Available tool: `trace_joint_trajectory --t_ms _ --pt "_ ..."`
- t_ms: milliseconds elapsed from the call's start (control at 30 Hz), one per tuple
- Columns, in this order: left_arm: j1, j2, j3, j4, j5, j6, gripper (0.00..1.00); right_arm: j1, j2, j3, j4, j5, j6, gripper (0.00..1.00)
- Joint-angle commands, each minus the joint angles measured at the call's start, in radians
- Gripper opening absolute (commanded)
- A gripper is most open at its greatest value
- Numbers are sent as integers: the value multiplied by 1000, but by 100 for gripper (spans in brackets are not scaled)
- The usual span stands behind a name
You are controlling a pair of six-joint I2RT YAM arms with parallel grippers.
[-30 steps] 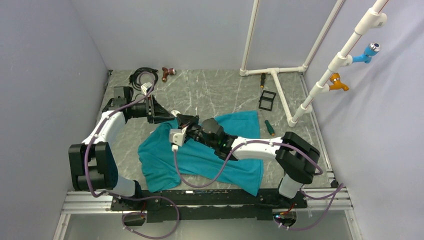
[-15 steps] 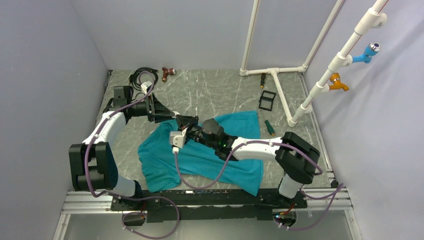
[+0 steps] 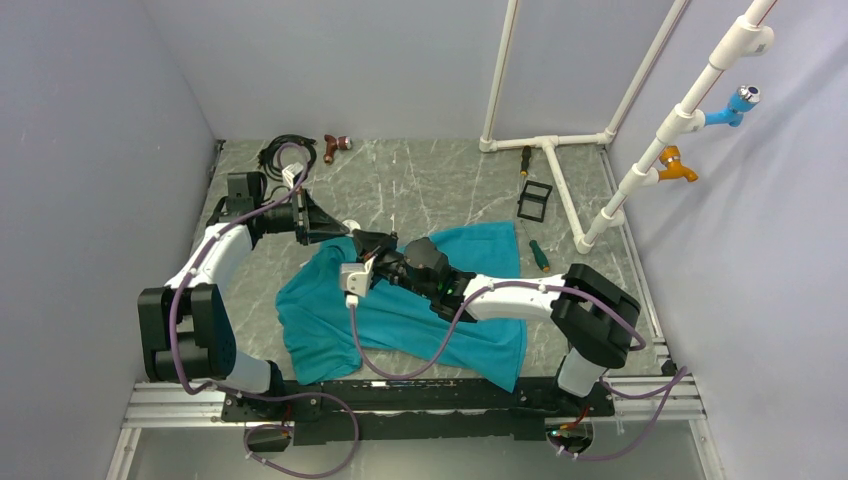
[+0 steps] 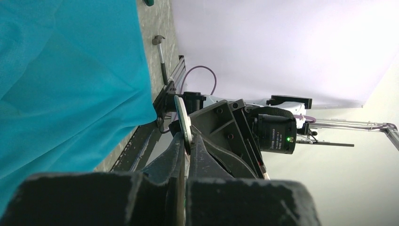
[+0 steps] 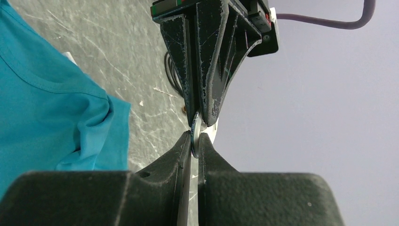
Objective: Remove the brooch from the garment
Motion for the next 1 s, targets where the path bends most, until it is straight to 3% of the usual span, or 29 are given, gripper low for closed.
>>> trace_joint_trajectory --t_ms 0,233,400,533,667,800,967 --pt "-1 -35 -2 1 20 59 0 5 -39 1 36 -6 53 13" --pt "0 -26 45 -125 29 221 0 -25 -105 -4 -81 32 180 57" --pt "0 -17 78 -217 38 346 0 -92 -193 86 -384 -54 424 69" --pt "2 -14 101 -275 41 454 0 -194 -221 207 -692 -275 667 81" --pt "2 -7 149 -359 51 602 0 -315 -139 361 -911 -575 886 80" --pt "2 -14 164 -381 77 672 0 -404 -76 406 -835 -847 1146 72" --pt "1 -38 160 -389 70 761 0 -423 22 493 -765 -1043 1344 70"
